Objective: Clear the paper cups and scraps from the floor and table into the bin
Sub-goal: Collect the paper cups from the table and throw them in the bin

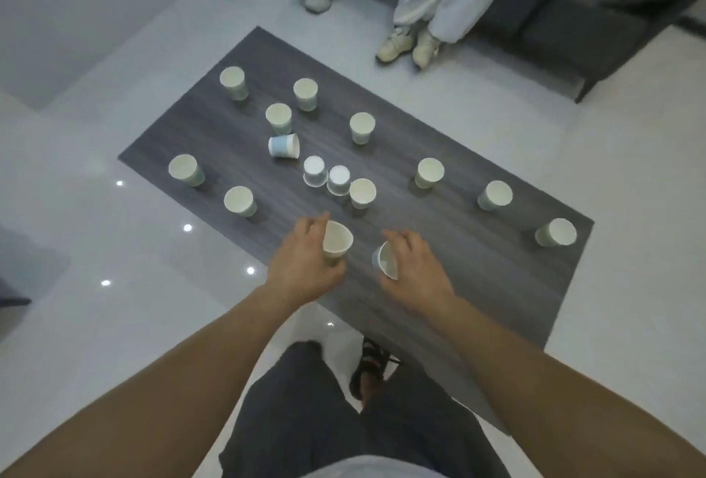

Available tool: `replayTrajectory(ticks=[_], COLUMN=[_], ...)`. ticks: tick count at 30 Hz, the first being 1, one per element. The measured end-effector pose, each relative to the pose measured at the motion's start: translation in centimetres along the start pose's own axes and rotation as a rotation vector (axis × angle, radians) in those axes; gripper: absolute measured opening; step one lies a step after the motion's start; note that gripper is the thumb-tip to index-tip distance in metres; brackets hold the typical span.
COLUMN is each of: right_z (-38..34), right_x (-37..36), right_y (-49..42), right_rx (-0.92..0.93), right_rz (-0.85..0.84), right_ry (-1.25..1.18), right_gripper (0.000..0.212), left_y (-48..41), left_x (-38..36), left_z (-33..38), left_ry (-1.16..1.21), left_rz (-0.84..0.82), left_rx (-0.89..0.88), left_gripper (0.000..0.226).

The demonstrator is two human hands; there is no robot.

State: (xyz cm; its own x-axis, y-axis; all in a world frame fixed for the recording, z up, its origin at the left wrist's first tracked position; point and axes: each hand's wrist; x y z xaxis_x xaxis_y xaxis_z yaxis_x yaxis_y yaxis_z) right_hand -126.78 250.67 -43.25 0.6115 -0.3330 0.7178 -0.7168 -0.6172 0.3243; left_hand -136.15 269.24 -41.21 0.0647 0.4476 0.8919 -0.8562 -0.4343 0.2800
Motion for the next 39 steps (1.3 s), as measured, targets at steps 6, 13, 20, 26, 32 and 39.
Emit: replayTrajectory(ticks=[6, 13, 20, 26, 32, 39], right_z=[-1.9, -3.1, -3.2, -3.8, -4.7, -4.7], right_x=[1.5, -0.7, -4.2, -9.9, -17.8, -25.1], right_y=[6.7, 19.7, 35.7, 50.4, 66.2, 80.9], right_rx=[-0.203, -0.493, -0.826, -1.089, -1.302, -1.498], right_rz=[0.258, 0.628, 0.95, 1.154, 1.306, 1.464], right_ry=[-0.061, -0.198, -0.271, -0.317, -0.37, -0.436], right_gripper=[0.072, 0.08, 0.078, 0.075, 0.072, 0.073], left_y=[1.1, 5.0, 16.4, 29.9, 47.6, 66.8], left_x=[2.6, 3.4, -0.5, -5.8, -11.9, -17.8], left_z=[3.0, 9.2, 17.8, 22.5, 23.8, 24.9], left_ry=[-0.094, -0.137, -0.217, -0.263, -0.311, -0.317], left_rz=[-0.067, -0.171, -0.327, -0.453, -0.54, -0.668], left_rx=[-0.321, -0.746, -1.207, -1.512, -1.768, -1.973], left_gripper=[0.08, 0.062, 0.07, 0.075, 0.075, 0.076])
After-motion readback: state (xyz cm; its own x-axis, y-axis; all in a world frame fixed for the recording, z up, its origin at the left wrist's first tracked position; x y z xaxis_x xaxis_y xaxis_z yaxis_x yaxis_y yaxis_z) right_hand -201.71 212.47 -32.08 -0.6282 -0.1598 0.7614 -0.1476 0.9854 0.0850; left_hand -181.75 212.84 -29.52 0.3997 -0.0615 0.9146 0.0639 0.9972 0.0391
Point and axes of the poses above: each hand's wrist, its own y-axis away from the middle knuckle, its own x-axis out of the back of the hand, z = x × y, and after that the axes turned 10 degrees about -y, right-handed
